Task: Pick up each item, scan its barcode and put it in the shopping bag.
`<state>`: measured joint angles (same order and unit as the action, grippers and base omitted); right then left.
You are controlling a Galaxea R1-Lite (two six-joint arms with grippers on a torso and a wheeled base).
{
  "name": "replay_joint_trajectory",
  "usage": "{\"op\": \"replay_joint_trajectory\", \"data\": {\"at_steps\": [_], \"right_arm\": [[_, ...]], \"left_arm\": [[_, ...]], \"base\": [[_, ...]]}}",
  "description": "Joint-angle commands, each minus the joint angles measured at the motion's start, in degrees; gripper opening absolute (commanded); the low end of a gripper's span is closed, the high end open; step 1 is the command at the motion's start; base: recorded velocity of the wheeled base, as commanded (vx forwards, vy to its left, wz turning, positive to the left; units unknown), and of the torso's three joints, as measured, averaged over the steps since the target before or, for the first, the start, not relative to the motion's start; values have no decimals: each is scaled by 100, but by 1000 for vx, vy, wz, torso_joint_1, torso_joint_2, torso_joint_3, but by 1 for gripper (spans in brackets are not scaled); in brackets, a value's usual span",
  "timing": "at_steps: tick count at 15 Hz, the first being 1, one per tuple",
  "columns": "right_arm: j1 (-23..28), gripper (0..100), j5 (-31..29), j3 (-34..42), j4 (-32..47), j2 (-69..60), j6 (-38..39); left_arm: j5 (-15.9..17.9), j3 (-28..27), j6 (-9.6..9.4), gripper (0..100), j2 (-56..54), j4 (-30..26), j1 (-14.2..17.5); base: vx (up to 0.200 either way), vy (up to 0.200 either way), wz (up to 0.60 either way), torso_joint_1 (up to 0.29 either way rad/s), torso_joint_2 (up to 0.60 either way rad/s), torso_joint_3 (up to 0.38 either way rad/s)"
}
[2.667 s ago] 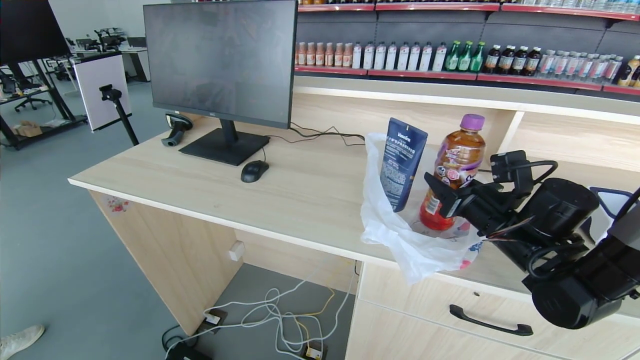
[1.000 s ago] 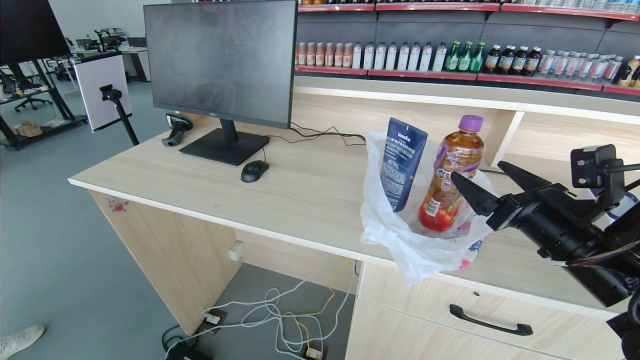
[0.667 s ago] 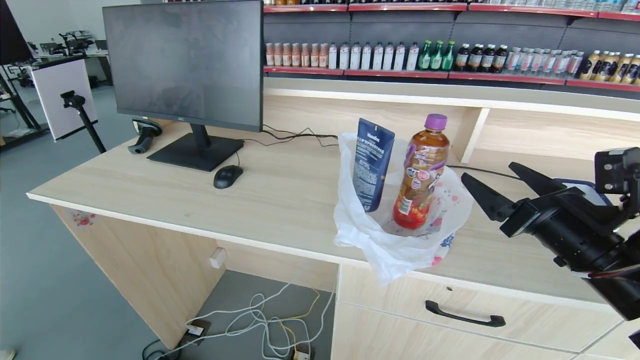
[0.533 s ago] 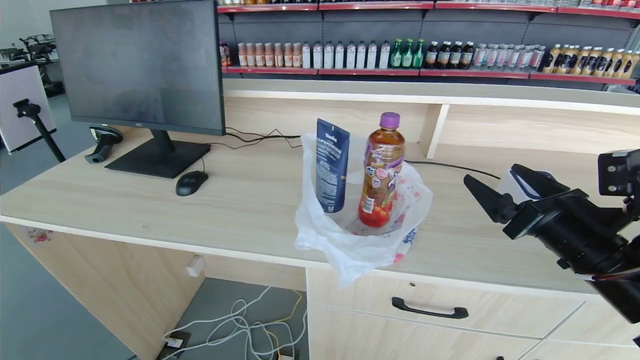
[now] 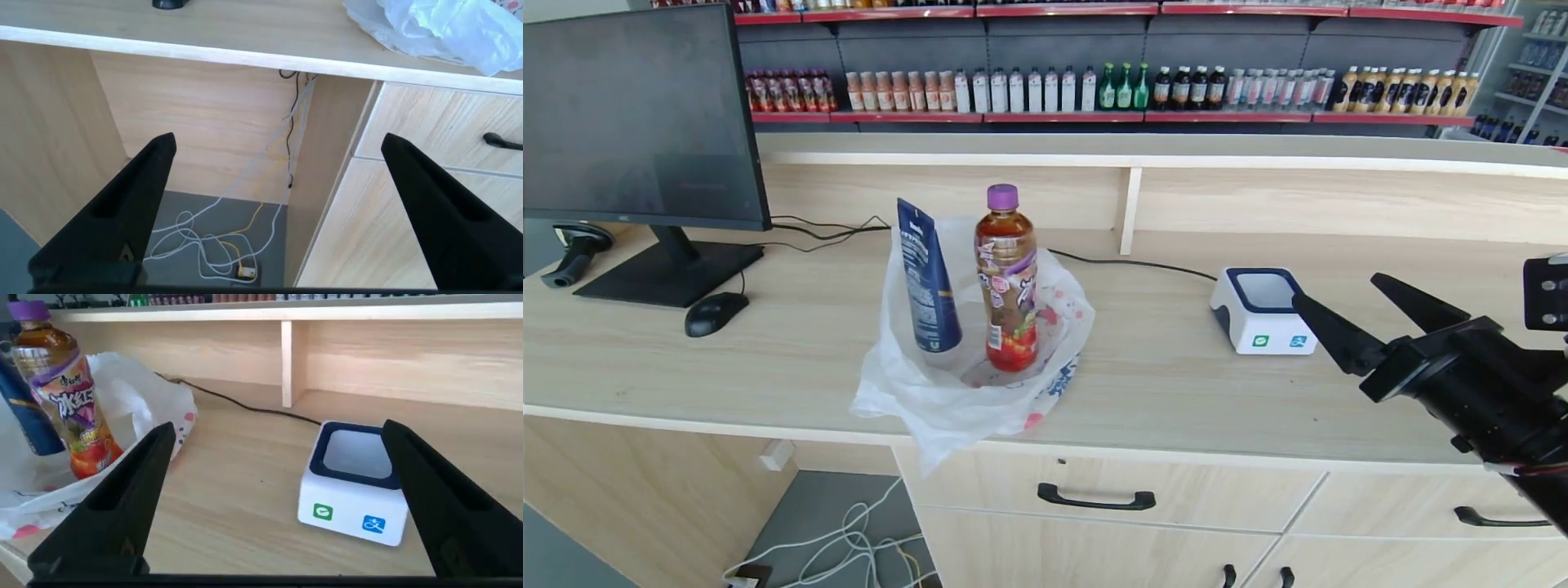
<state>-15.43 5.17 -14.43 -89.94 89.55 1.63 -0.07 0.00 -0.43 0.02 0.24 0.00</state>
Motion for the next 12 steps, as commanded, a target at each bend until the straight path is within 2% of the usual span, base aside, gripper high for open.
{"op": "replay_joint_trajectory", "data": {"at_steps": [1, 8, 11, 12], "right_arm": [[-4, 100, 2, 20, -6, -26, -5], [-4, 100, 2, -147, -6, 150, -5], [5, 100, 2, 55, -6, -113, 4], [5, 100, 2, 292, -6, -324, 4]], "left_arm": [[-1, 0, -1, 100, -2, 2, 0], [-1, 0, 16, 100, -2, 2, 9], [-1, 0, 25, 100, -2, 2, 9], [-1, 0, 25, 100, -2, 2, 0]], "base": [[0, -200, 0, 2, -2, 2], [0, -200, 0, 0, 2, 0], [0, 0, 0, 0, 0, 0], [-200, 0, 0, 7, -2, 2]]}}
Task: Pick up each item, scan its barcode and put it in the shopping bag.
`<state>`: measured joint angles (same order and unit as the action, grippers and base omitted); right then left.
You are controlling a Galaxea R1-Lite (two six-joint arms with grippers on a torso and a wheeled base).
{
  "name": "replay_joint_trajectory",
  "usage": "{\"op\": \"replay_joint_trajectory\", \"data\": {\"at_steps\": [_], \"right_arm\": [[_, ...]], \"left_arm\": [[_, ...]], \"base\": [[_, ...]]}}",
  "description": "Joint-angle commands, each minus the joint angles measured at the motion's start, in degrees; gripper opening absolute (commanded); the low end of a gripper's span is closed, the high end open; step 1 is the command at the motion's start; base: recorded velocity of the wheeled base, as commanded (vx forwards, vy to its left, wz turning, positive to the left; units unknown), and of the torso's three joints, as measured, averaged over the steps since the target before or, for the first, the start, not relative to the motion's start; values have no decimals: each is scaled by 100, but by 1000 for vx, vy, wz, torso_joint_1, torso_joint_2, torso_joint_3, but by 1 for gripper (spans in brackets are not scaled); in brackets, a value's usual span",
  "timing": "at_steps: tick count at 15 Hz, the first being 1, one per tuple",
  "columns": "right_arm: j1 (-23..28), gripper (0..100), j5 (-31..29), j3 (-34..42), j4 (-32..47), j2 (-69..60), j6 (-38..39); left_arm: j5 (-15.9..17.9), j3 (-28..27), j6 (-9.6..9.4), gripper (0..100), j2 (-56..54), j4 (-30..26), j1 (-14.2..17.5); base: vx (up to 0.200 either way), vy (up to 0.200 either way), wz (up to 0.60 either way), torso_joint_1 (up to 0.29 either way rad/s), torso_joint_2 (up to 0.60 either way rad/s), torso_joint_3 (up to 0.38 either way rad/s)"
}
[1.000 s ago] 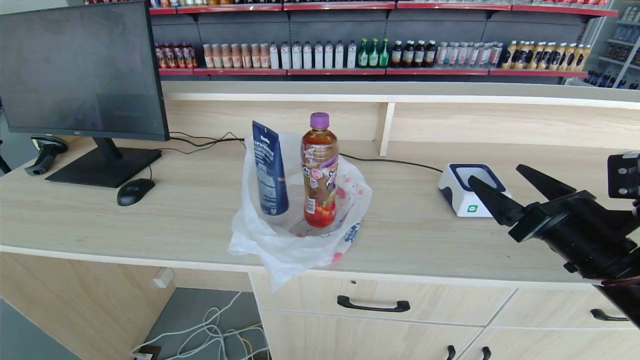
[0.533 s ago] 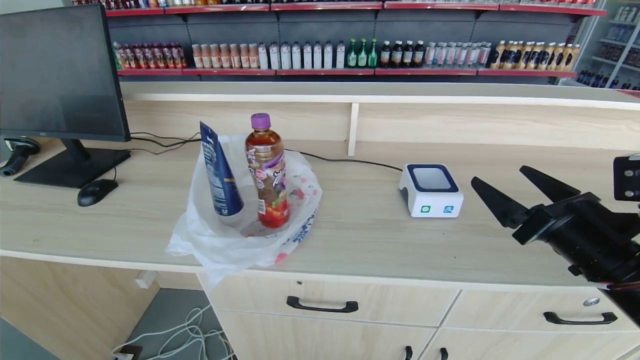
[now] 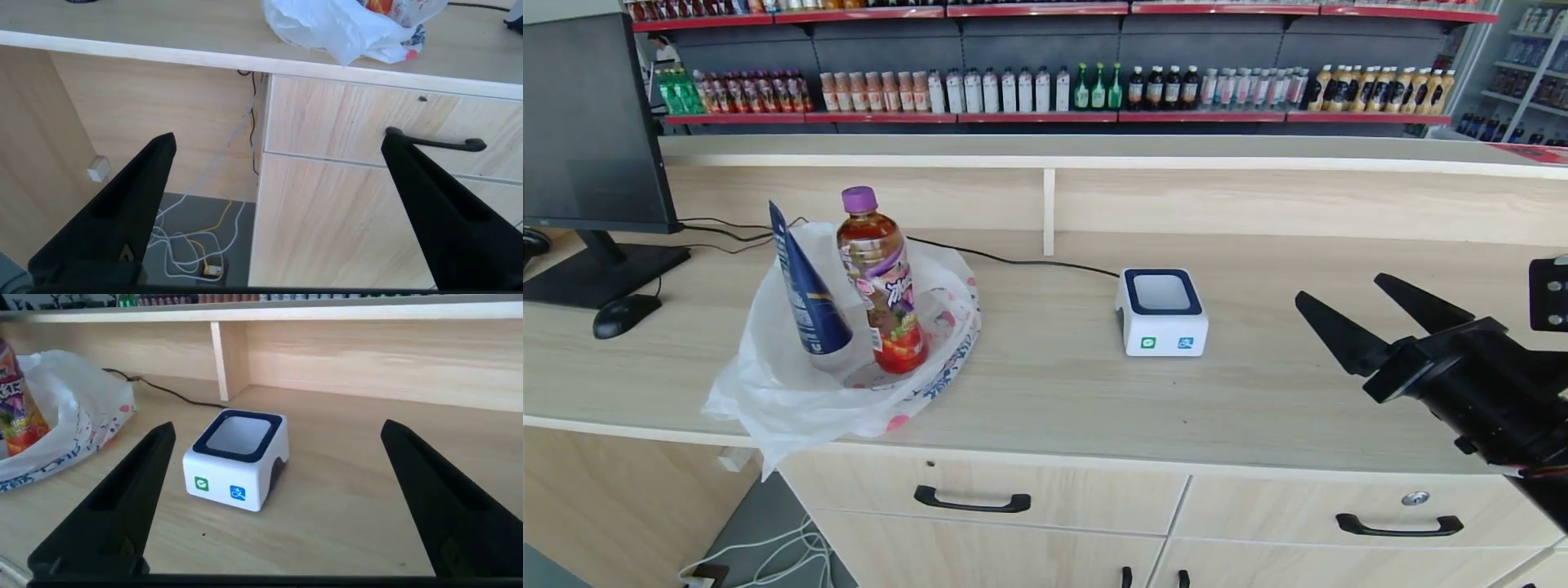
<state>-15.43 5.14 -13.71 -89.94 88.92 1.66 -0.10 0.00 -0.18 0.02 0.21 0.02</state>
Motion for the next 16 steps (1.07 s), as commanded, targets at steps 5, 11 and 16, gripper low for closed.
{"op": "replay_joint_trajectory", "data": {"at_steps": [5, 11, 16], "right_arm": [[14, 100, 13, 1371, -6, -1404, 10], [5, 100, 13, 1371, 451, -1456, -34], [-47, 100, 197, 1336, 5066, -4779, 45]], "left_arm": [[1, 0, 18, 100, 6, 6, -2], [1, 0, 9, 100, -2, 6, 6], [1, 0, 1, 100, -2, 6, 6]], "base": [[-200, 0, 0, 3, 4, -1], [-200, 0, 0, -1, 2, 3], [0, 0, 0, 0, 0, 0]]}}
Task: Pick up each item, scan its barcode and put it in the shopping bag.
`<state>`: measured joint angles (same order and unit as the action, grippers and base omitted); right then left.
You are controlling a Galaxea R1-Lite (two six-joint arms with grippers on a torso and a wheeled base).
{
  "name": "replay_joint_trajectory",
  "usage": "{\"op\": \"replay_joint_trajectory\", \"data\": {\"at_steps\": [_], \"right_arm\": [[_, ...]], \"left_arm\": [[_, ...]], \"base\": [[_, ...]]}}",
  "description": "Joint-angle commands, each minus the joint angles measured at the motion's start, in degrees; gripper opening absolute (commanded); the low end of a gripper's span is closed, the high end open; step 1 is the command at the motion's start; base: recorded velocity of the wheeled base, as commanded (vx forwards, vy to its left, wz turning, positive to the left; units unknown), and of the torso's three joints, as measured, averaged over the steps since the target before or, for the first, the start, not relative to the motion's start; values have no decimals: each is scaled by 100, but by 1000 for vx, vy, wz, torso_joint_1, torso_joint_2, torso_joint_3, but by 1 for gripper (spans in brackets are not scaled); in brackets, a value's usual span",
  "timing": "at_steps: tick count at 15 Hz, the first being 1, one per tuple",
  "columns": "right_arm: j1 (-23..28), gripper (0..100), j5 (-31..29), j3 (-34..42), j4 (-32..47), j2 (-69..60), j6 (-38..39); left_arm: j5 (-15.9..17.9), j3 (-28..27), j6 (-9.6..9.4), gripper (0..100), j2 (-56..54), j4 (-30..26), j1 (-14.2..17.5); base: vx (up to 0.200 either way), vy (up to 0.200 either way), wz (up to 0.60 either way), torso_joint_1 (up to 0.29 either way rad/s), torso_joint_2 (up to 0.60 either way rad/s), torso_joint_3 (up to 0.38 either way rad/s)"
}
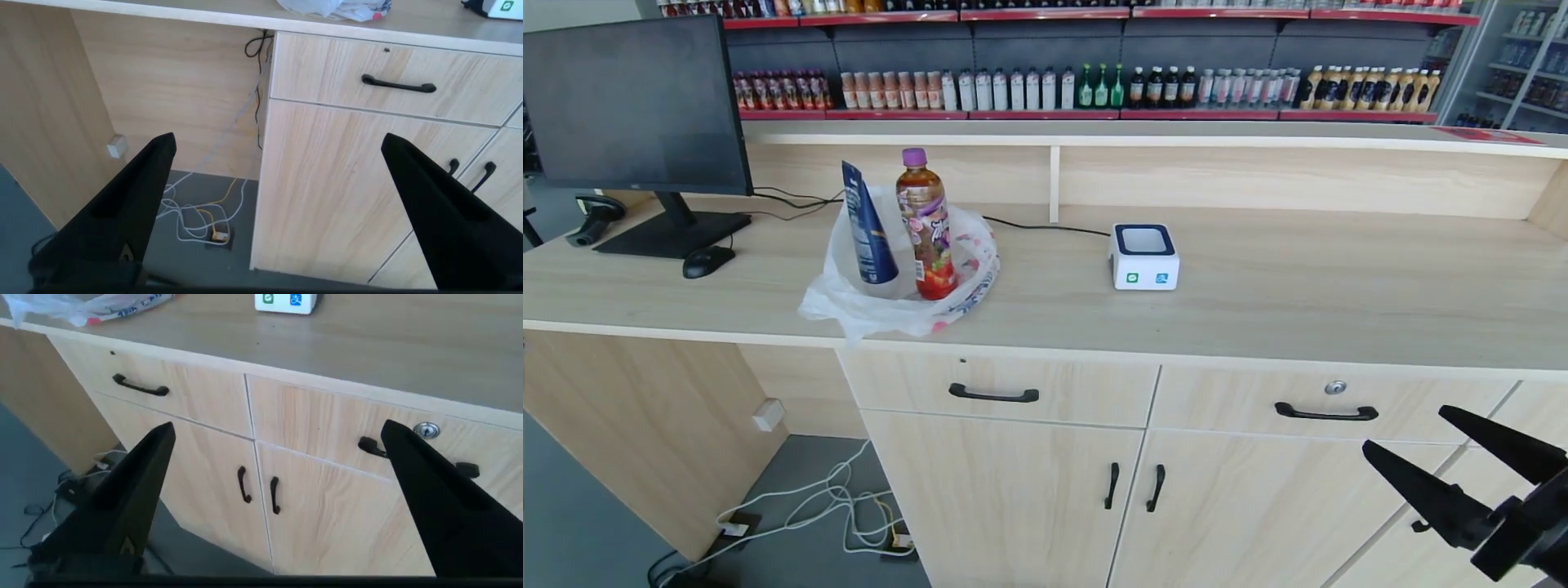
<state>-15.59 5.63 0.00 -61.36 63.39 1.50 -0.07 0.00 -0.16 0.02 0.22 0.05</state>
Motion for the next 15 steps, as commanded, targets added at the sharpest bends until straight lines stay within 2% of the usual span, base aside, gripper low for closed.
{"op": "replay_joint_trajectory", "data": {"at_steps": [1, 3, 4, 5, 8, 11, 12, 13, 15], "right_arm": [[-23, 100, 210, -105, 3191, -2964, 17], [-14, 100, 193, -281, 5239, -4608, -97], [-5, 100, 184, -387, 5907, -5126, -132], [4, 100, 175, -422, 6118, -5258, -168], [12, 100, 96, -9, 6144, -5583, -651], [311, 100, -62, 0, 6118, -5715, -554], [1058, 100, -256, 0, 6118, -5759, -308], [1568, 100, -256, 0, 6127, -5759, -247], [1419, 100, -264, 0, 6127, -5996, -203]], "left_arm": [[-1, 0, -2, 100, -2, 4, -5], [-1, 0, -2, 100, -2, 4, -5], [-1, 0, -2, 100, -2, 4, -5], [-1, 0, -2, 100, -2, 4, -5], [-1, 0, -2, 100, -2, 4, -5], [-1, 0, -2, 100, -2, 4, 4], [-1, 0, -2, 100, -2, 4, -5], [-1, 0, -2, 100, -2, 4, -5], [-1, 0, -2, 100, -2, 4, -5]], "base": [[0, 0, 0, 0, 0, 0], [0, 0, 0, 0, 0, 0], [0, 0, 0, 0, 0, 0], [0, 0, 0, 0, 0, 0], [0, 0, 0, 0, 0, 0], [0, 0, 0, 0, 0, 0], [0, 0, 0, 0, 0, 0], [0, 0, 0, 0, 0, 0], [0, 0, 0, 0, 0, 0]]}}
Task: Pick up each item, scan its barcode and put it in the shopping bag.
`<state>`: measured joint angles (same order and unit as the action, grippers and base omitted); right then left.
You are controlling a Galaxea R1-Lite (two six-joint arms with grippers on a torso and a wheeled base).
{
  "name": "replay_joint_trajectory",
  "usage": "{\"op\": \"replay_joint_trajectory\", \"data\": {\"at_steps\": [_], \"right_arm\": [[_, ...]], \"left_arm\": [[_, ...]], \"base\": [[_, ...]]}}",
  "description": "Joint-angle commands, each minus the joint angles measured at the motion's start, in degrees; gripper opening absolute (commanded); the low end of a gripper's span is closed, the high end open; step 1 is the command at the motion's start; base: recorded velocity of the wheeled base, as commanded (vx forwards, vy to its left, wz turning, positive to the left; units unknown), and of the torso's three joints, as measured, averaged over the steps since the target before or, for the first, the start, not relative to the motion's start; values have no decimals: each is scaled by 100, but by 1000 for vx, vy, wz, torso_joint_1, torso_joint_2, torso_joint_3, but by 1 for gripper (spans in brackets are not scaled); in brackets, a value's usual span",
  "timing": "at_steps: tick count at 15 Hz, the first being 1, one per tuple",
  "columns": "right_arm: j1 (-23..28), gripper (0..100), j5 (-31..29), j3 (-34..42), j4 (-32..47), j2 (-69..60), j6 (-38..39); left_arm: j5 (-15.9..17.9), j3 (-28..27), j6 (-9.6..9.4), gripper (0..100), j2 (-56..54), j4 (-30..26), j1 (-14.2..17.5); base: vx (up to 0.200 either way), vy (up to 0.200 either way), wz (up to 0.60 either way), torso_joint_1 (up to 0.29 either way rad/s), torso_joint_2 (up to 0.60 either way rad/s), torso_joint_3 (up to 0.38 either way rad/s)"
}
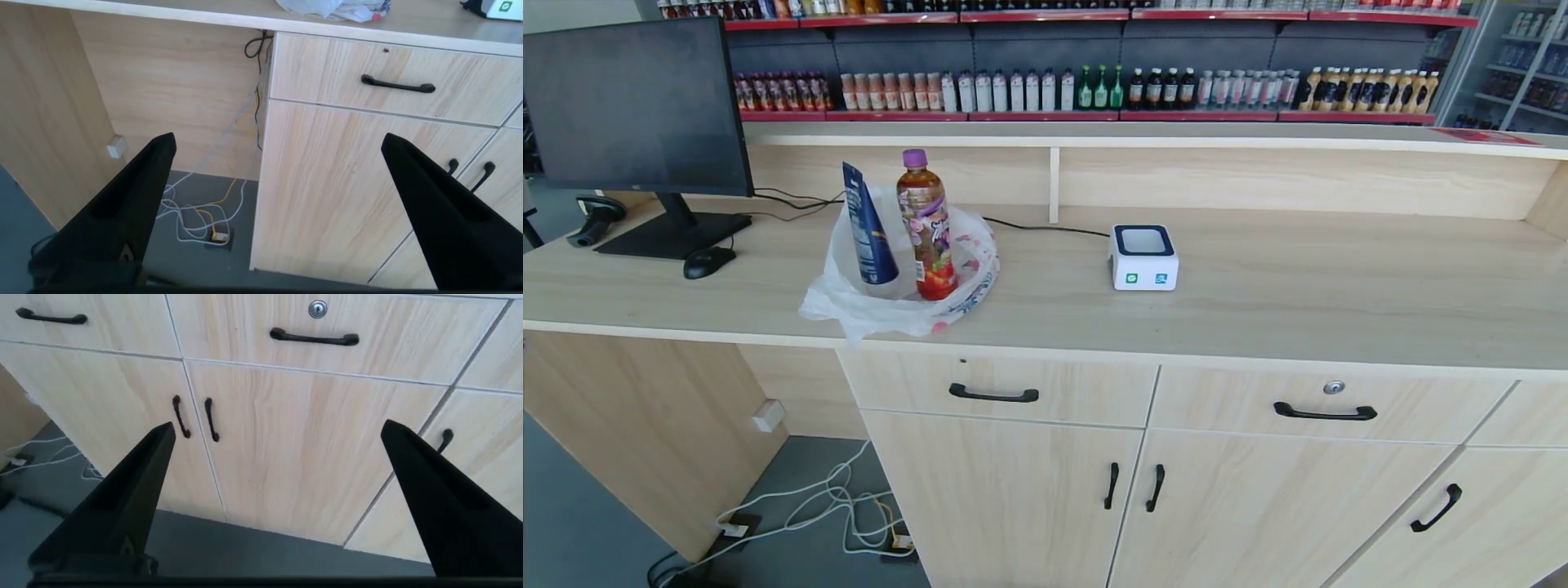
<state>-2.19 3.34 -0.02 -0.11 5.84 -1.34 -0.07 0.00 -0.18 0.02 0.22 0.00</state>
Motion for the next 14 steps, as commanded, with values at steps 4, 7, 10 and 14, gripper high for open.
{"op": "replay_joint_trajectory", "data": {"at_steps": [4, 7, 10, 14], "right_arm": [[219, 100, -88, 2, -15, -584, 81], [219, 100, -185, 2, 11, -584, -165], [219, 100, -193, 2, -42, -584, -165], [237, 100, -439, 2, 2, -584, -7]], "left_arm": [[-1, 0, 1, 100, -2, 4, 0], [-1, 0, 1, 100, -2, 4, 0], [-1, 0, 1, 100, -2, 4, 0], [-1, 0, 1, 100, -2, 4, 0]], "base": [[0, 0, 0, 0, 0, 0], [0, 0, 0, 0, 0, 0], [0, 0, 0, 0, 0, 0], [0, 0, 0, 0, 0, 0]]}}
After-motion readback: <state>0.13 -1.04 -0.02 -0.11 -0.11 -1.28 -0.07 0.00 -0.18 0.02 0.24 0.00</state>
